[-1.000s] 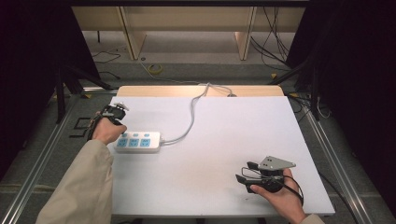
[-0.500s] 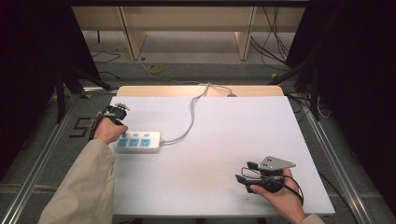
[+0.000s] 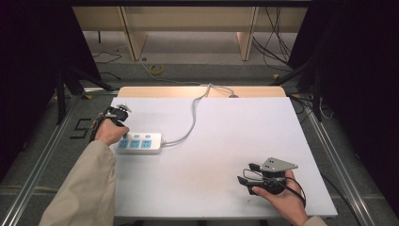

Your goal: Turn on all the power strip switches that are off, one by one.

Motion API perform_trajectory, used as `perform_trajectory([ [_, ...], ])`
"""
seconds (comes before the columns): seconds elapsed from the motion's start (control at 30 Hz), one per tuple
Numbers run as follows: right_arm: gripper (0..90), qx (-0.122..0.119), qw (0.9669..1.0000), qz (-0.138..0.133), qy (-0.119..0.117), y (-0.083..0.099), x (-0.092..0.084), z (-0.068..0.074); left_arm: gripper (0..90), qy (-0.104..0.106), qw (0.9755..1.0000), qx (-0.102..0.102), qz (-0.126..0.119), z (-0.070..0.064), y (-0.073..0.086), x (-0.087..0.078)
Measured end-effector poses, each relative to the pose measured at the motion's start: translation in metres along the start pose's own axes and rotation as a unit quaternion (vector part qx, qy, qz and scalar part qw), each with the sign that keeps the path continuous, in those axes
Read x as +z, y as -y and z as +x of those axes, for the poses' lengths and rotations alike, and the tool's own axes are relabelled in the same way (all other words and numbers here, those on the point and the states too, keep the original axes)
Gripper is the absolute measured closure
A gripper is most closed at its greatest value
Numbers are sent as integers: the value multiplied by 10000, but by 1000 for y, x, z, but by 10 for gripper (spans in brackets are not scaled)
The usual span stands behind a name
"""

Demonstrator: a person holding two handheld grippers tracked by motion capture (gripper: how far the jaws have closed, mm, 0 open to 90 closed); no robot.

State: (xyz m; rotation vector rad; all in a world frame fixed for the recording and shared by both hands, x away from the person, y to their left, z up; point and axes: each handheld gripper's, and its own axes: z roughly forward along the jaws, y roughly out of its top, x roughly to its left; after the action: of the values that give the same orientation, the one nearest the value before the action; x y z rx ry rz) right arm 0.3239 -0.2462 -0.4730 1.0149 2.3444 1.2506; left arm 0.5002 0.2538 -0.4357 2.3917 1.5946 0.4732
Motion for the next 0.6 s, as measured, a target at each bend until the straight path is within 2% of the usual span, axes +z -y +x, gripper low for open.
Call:
perform_trajectory([
  [0.27,327,-4,10000,-9,0,0,0,0,899,24,10000,-42,1,1,0,1],
  [0.6,327,-4,10000,-13,-8,0,0,1,900,-43,10000,51,74,-2,-1,2],
])
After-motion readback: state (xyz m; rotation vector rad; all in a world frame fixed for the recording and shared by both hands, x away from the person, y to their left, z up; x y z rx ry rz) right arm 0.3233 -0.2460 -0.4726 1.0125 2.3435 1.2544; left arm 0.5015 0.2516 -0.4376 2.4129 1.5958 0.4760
